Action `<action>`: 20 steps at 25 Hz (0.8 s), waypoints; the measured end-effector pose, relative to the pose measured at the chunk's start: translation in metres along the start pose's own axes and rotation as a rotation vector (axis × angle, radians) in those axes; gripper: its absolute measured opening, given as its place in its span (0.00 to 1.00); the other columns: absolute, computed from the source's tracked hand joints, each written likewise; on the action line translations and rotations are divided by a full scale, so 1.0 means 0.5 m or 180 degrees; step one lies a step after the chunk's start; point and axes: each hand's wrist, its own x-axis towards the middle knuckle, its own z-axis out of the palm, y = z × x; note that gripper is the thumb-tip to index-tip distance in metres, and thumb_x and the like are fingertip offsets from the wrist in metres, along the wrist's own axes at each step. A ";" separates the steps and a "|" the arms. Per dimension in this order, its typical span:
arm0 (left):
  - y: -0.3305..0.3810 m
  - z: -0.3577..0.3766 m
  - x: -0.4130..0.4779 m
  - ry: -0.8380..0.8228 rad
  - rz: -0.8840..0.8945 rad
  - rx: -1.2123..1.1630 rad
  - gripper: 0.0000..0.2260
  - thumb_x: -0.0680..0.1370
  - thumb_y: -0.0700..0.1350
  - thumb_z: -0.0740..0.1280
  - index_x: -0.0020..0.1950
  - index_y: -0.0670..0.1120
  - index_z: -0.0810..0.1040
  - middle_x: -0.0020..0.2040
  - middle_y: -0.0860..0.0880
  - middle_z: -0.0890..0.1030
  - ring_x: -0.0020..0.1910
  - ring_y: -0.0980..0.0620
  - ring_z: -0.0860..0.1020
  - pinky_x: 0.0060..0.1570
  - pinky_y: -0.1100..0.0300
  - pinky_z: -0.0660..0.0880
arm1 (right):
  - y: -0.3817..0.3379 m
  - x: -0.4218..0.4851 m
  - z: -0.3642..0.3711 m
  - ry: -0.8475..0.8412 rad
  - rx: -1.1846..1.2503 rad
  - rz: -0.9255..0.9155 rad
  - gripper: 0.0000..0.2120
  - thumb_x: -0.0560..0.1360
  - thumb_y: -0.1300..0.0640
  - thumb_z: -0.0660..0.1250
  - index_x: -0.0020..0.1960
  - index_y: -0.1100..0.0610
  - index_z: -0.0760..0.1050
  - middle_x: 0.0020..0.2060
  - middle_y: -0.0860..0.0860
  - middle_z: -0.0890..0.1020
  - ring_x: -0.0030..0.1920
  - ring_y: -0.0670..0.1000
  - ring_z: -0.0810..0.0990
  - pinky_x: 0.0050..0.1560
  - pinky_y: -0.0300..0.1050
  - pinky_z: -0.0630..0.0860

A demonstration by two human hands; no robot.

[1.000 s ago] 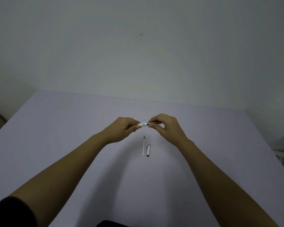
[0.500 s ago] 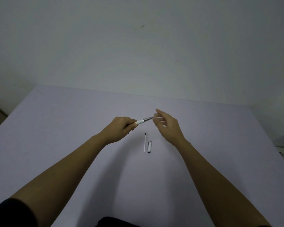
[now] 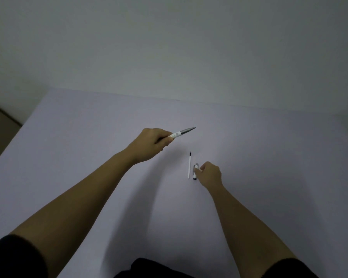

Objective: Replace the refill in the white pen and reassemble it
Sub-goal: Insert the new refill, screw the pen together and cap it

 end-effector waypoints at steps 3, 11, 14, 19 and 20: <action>-0.017 0.005 0.001 -0.0046 -0.0082 -0.0026 0.12 0.79 0.51 0.59 0.43 0.46 0.77 0.39 0.44 0.80 0.36 0.50 0.77 0.36 0.58 0.72 | 0.002 0.006 0.027 -0.0042 0.0068 0.0112 0.14 0.74 0.54 0.68 0.49 0.66 0.76 0.47 0.62 0.83 0.49 0.60 0.81 0.45 0.45 0.72; -0.063 0.020 -0.022 -0.0203 -0.0378 -0.0090 0.10 0.78 0.50 0.60 0.39 0.52 0.76 0.38 0.46 0.79 0.35 0.51 0.76 0.34 0.61 0.69 | -0.009 0.031 0.030 -0.0345 0.0681 0.0550 0.12 0.74 0.53 0.67 0.51 0.62 0.80 0.48 0.58 0.83 0.52 0.57 0.80 0.47 0.44 0.74; -0.078 0.020 -0.031 -0.0273 -0.0421 0.0037 0.12 0.79 0.50 0.59 0.38 0.51 0.75 0.37 0.45 0.79 0.37 0.47 0.77 0.35 0.58 0.70 | -0.038 0.044 -0.015 -0.0438 0.1427 0.0530 0.10 0.71 0.57 0.69 0.51 0.59 0.81 0.45 0.55 0.83 0.46 0.52 0.80 0.46 0.42 0.75; -0.062 0.024 -0.033 -0.0265 -0.0320 0.0129 0.12 0.79 0.50 0.59 0.41 0.47 0.77 0.36 0.45 0.78 0.37 0.45 0.77 0.33 0.58 0.69 | -0.089 0.040 -0.127 -0.0514 0.2980 0.0430 0.13 0.71 0.59 0.70 0.53 0.64 0.77 0.45 0.56 0.82 0.47 0.49 0.81 0.46 0.37 0.78; -0.054 0.022 -0.032 -0.0229 -0.0269 0.0145 0.13 0.79 0.50 0.59 0.40 0.46 0.77 0.36 0.44 0.79 0.37 0.45 0.77 0.34 0.56 0.69 | -0.098 0.032 -0.144 -0.0570 0.3165 0.0322 0.13 0.72 0.59 0.69 0.54 0.64 0.77 0.45 0.55 0.82 0.47 0.48 0.81 0.44 0.34 0.78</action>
